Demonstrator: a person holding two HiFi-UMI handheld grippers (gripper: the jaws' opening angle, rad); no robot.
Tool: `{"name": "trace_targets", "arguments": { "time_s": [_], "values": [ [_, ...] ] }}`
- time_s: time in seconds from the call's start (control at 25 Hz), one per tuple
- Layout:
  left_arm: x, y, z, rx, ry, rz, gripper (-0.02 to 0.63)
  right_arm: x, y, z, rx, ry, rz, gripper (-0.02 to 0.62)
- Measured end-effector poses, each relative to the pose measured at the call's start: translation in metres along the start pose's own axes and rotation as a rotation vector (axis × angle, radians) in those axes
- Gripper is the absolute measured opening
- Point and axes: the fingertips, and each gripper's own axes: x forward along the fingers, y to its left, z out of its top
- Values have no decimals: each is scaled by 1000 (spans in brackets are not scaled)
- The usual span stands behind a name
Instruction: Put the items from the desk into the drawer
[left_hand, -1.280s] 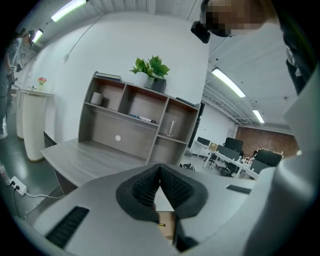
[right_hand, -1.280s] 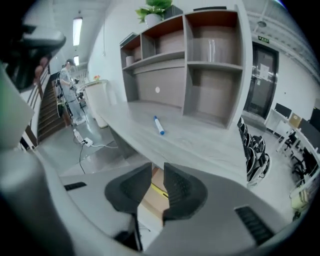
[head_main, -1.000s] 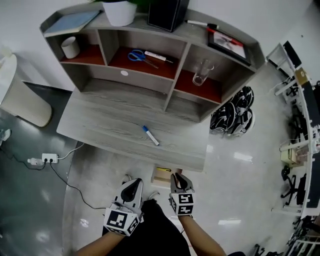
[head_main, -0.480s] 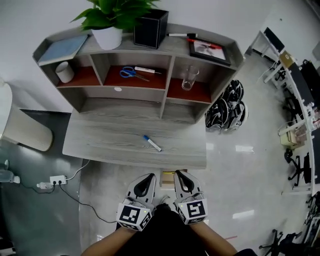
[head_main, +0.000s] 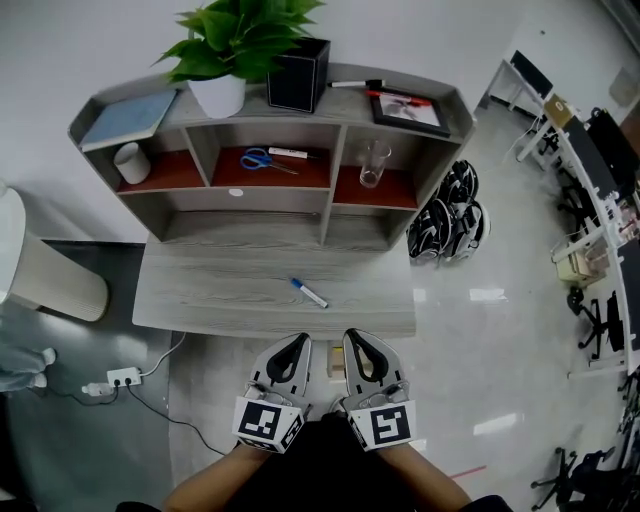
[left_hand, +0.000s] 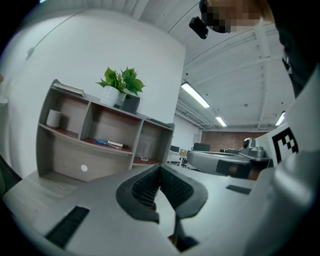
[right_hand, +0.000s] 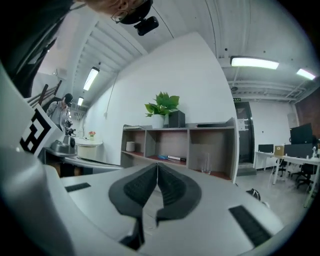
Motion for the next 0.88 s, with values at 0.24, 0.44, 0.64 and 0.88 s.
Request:
{"name": "trace_targets", "arguments": {
  "time_s": [0.24,0.44,0.64,0.88],
  "values": [
    [-6,13,7,27,-3,-18,12,10,13,6,0,-9,-18,20],
    [-14,29,12,-43,-26,-44,12,18,19,6,-3,9,-45,20],
    [-23,56,16,-42,-47,-22,12,33,38,1,9,31,-53,20],
    [-35,79,12,-56,-46,-27,14,45,59,-13,13,93,-53,21]
  ]
}}
